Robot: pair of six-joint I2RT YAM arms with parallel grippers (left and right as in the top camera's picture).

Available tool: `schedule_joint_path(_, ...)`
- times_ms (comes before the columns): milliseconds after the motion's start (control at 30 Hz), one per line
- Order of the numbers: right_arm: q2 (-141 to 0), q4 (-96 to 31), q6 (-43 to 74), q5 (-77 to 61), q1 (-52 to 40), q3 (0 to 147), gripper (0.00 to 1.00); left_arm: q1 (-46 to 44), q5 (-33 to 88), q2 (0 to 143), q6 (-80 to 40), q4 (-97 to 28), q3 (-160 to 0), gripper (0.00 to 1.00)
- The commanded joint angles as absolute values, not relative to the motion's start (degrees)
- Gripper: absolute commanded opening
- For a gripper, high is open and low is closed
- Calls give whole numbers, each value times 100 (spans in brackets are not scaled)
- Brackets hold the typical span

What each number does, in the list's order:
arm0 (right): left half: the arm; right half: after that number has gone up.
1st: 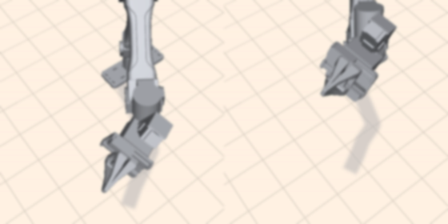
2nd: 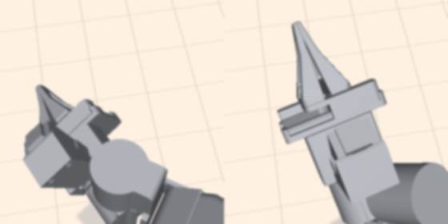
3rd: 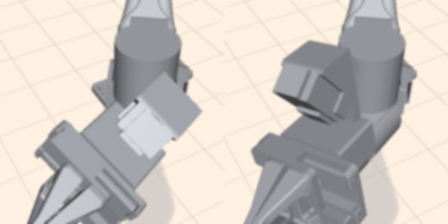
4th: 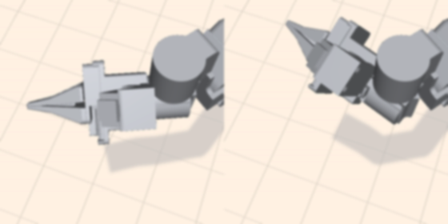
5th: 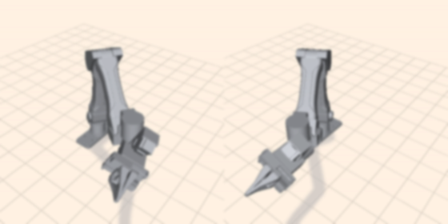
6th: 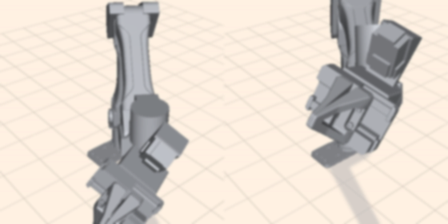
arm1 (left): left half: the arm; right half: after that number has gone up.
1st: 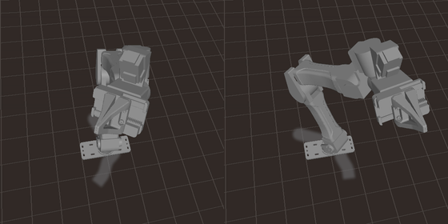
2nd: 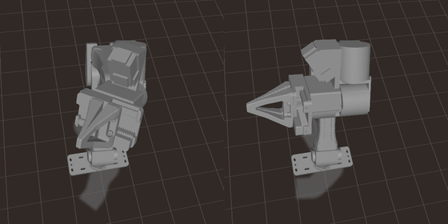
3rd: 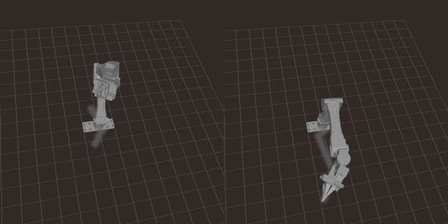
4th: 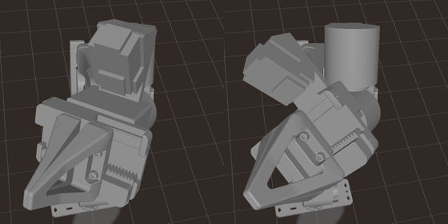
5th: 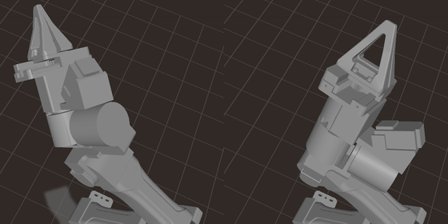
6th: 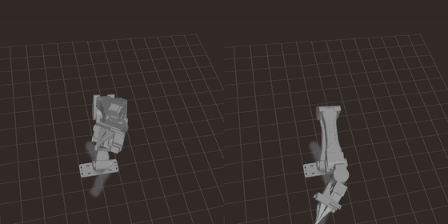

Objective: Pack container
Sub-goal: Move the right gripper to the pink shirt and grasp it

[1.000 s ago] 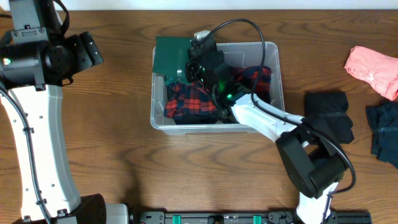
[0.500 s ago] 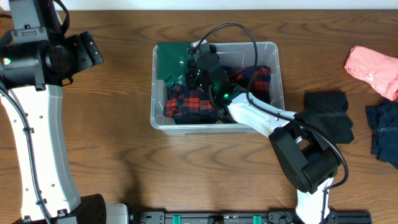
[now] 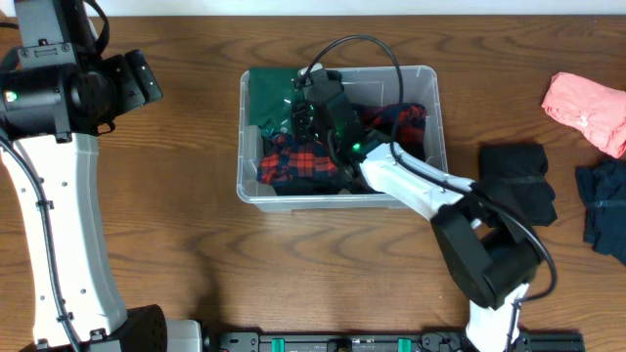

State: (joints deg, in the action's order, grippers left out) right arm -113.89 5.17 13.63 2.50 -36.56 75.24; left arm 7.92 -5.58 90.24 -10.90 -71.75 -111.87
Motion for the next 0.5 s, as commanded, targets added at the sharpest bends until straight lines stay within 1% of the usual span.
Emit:
schedule_joint_path(0, -10746, 158, 1275, 469, -3507, 7712, 48, 808, -624, 9061, -1081, -7179, -11153, 98)
schedule_joint_path(33, -10621, 78, 1273, 467, -3483, 7745, 60, 808, -624, 9061, -1081, -7179, -11155, 98)
schedule_joint_path(67, -10383, -69, 1273, 467, -3441, 7797, 79, 808, -624, 9061, -1081, -7179, -11153, 98)
schedule_joint_path(100, -10173, -191, 1275, 467, -3400, 7828, 94, 808, -624, 9061, -1081, -7179, -11153, 98)
schedule_joint_path(133, -9970, -296, 1273, 464, -3350, 7841, 99, 808, -624, 9061, -1081, -7179, -11153, 98)
schedule_joint_path(367, -8477, -1275, 1151, 322, -2707, 7843, 99, 808, -624, 9061, -1081, -7179, -11155, 98)
schedule_joint_path(467, -7977, -1741, 1096, 650, -2104, 7843, 99, 808, -624, 9061, -1081, -7179, -11153, 98)
